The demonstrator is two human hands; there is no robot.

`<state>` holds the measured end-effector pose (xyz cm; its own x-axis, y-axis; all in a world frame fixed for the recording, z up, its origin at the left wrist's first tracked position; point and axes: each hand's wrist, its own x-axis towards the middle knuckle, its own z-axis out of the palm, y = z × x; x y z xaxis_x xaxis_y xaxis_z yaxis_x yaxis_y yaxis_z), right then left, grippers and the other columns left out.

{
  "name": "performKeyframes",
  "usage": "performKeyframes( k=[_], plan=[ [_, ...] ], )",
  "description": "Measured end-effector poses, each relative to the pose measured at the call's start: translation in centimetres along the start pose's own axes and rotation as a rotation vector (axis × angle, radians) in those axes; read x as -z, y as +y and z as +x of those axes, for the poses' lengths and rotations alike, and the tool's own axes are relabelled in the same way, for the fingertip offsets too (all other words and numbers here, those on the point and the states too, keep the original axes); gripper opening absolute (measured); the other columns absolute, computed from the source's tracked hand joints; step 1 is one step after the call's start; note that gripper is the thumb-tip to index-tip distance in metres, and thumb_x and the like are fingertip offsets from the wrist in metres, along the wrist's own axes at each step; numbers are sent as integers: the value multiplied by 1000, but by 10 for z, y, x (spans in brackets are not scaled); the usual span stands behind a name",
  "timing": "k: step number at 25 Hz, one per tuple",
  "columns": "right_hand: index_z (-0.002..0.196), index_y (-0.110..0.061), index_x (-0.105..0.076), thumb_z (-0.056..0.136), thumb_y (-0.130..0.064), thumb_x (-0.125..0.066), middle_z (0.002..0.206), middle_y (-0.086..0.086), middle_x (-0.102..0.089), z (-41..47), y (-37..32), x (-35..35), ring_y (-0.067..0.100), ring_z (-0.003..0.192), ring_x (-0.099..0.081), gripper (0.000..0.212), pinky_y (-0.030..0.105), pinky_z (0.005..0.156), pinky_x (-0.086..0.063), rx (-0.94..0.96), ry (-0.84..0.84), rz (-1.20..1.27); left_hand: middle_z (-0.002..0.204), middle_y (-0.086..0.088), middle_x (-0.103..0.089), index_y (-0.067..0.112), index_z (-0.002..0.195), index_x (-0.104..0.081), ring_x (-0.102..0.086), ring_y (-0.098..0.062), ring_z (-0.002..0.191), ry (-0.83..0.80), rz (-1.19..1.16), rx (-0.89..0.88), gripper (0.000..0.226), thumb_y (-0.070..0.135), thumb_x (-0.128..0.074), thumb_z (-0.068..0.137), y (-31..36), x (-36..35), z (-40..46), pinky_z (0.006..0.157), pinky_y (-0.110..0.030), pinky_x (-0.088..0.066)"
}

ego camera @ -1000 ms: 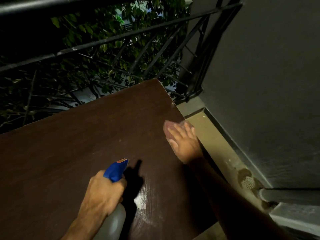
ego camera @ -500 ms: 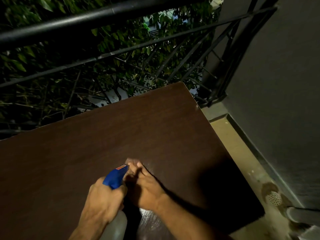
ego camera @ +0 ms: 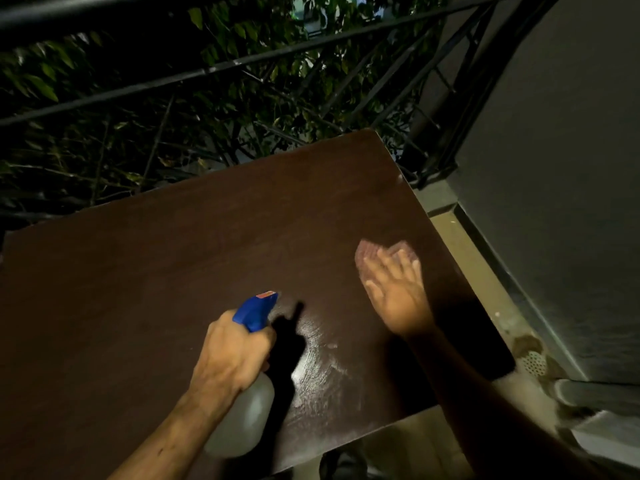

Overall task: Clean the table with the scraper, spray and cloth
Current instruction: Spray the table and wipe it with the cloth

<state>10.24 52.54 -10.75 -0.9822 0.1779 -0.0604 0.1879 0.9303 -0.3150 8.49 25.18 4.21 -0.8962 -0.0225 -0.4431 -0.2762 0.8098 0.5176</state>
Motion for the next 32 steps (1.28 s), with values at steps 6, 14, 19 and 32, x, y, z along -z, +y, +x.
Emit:
performKeyframes(
  k=[6, 14, 19, 32],
  plan=[
    [135, -31, -58, 89, -45, -50, 145, 3, -53, -95, -92, -40, 42, 136, -42, 48, 64, 110, -29, 512, -190, -162, 52, -11, -64, 2, 60, -58, -55, -19, 42, -40, -47, 102, 14, 10, -60, 71, -69, 26, -22, 43, -32, -41],
    [146, -29, -45, 95, -50, -24, 156, 6, -37, 22, -167, -54, 41, 144, -22, 59, 58, 117, -12, 212, -114, -95, 74, -4, -70, 34, 113, -72, -64, -16, 61, 178, -141, 235, 44, 18, -60, 74, -189, 109, -35, 52, -23, -46],
    [146, -31, -45, 96, -47, -32, 156, 4, -38, -1, -296, -102, 40, 146, -20, 55, 58, 119, -10, 482, -132, -86, 65, -2, -65, 7, 81, -66, -59, -17, 52, 305, -262, 426, 14, 18, -63, 74, -244, 137, -53, 46, -25, -42],
    [127, -31, -61, 89, -47, -47, 135, 0, -62, -124, -487, -176, 35, 135, -43, 44, 54, 114, -24, 1203, -372, -19, 80, -8, -72, 19, 87, -65, -68, -33, 79, 452, -504, 672, 28, 27, -51, 64, -350, 144, -104, 73, -45, -56]
  ],
)
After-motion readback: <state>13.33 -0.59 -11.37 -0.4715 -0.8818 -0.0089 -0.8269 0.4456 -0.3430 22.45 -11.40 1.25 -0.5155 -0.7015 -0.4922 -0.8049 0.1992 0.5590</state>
